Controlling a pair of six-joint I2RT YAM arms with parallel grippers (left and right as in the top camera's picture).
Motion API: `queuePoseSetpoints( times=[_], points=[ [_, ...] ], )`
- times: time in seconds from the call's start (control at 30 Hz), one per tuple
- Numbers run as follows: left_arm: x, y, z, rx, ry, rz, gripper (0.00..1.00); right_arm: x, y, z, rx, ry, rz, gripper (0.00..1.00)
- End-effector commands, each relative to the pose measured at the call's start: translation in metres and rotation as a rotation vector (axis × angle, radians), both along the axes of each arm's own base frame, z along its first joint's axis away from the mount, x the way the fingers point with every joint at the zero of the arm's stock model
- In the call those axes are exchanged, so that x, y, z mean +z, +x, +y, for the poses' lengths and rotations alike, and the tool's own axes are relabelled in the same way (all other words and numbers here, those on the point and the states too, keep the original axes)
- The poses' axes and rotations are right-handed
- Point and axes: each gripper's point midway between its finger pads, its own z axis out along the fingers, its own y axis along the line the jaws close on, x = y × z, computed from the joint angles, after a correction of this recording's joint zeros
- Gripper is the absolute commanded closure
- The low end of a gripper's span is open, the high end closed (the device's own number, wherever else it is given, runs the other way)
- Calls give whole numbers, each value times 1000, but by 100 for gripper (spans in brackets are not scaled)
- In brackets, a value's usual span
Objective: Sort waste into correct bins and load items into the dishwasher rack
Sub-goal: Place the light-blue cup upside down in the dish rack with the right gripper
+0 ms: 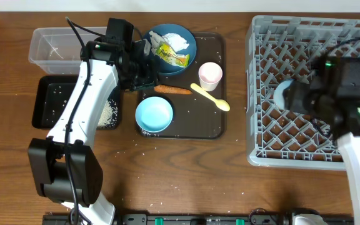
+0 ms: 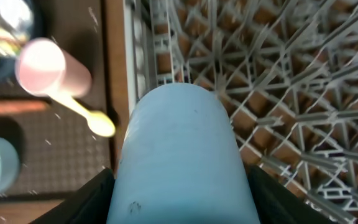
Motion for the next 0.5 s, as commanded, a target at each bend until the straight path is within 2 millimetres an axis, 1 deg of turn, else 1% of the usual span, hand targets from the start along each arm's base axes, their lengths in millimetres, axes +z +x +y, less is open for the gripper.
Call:
queuePoseSetpoints(
  times=[0.0,0.17,0.3,0.47],
  points=[
    [-7,-5,7,7,42,18,59,-19,4,5,34,-49,77,57],
    [-9,-7,11,13,65,26,59,-50,-3,10,54,-58,214,59],
    [-9,-7,11,14,66,29,59,-68,-8,8,57,-70,296,60],
    [-9,-7,11,13,65,30,59,-86,-6,8,58,-73,354,61]
  ],
)
